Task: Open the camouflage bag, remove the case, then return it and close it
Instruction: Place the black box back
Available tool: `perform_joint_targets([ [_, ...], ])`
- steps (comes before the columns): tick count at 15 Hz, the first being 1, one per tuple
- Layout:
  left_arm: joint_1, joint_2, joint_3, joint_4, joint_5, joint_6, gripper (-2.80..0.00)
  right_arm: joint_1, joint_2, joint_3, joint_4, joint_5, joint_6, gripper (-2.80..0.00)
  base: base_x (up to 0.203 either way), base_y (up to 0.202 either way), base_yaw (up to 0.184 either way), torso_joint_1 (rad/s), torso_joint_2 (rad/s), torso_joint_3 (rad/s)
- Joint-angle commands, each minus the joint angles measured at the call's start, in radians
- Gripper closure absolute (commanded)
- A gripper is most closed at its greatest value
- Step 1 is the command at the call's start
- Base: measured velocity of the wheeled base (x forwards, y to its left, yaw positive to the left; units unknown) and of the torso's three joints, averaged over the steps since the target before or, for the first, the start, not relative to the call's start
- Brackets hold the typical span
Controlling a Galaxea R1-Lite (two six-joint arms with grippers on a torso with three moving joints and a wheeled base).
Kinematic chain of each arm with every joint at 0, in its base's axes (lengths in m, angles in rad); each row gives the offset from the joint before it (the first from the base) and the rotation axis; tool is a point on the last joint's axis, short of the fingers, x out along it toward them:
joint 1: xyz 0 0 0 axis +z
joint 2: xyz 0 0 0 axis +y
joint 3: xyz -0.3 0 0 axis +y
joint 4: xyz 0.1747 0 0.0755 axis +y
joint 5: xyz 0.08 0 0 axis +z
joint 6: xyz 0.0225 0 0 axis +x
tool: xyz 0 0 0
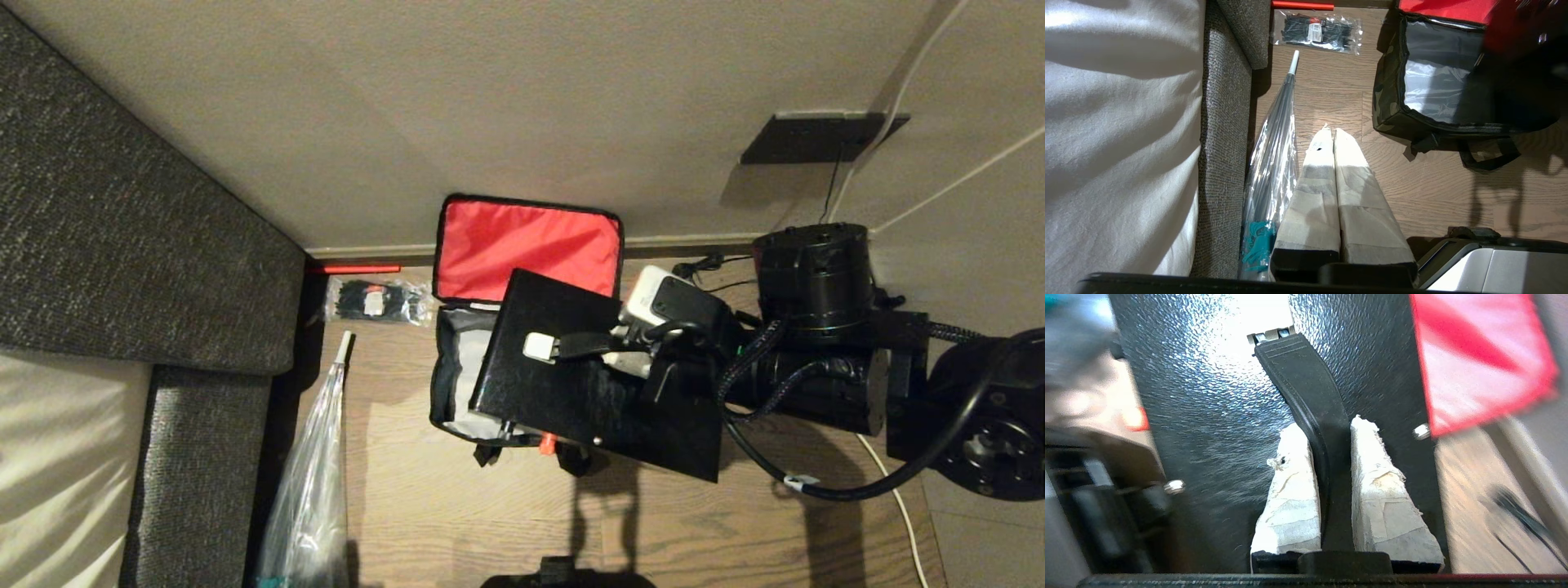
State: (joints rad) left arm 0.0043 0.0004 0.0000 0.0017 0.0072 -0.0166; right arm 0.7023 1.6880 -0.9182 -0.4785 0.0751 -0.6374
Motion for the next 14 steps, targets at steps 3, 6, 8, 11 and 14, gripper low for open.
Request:
perform_joint_targets([
  [3, 0.000, -0.002, 0.003, 0.000, 0.000, -0.001, 0.00, 0.000, 0.084, -0.084, -0.005, 0.170, -0.069, 0.00, 0.000, 0.000, 0.000, 0.000, 0.00, 0.000],
  [6, 0.000, -0.002, 0.003, 0.000, 0.000, 0.000, 0.00, -0.002, 0.109, -0.137, 0.014, 0.299, -0.078, 0.00, 0.000, 0.000, 0.000, 0.000, 0.00, 0.000],
  [8, 0.000, -0.002, 0.003, 0.000, 0.000, 0.000, 0.00, -0.009, 0.153, -0.206, 0.050, 0.364, -0.091, 0.00, 0.000, 0.000, 0.000, 0.000, 0.00, 0.000],
  [11, 0.000, -0.002, 0.003, 0.000, 0.000, 0.000, 0.00, -0.029, 0.217, -0.305, 0.091, 0.461, -0.097, 0.00, 0.000, 0.000, 0.000, 0.000, 0.00, 0.000],
  [14, 0.000, -0.002, 0.003, 0.000, 0.000, 0.000, 0.00, -0.053, 0.274, -0.384, 0.128, 0.534, -0.101, 0.00, 0.000, 0.000, 0.000, 0.000, 0.00, 0.000],
])
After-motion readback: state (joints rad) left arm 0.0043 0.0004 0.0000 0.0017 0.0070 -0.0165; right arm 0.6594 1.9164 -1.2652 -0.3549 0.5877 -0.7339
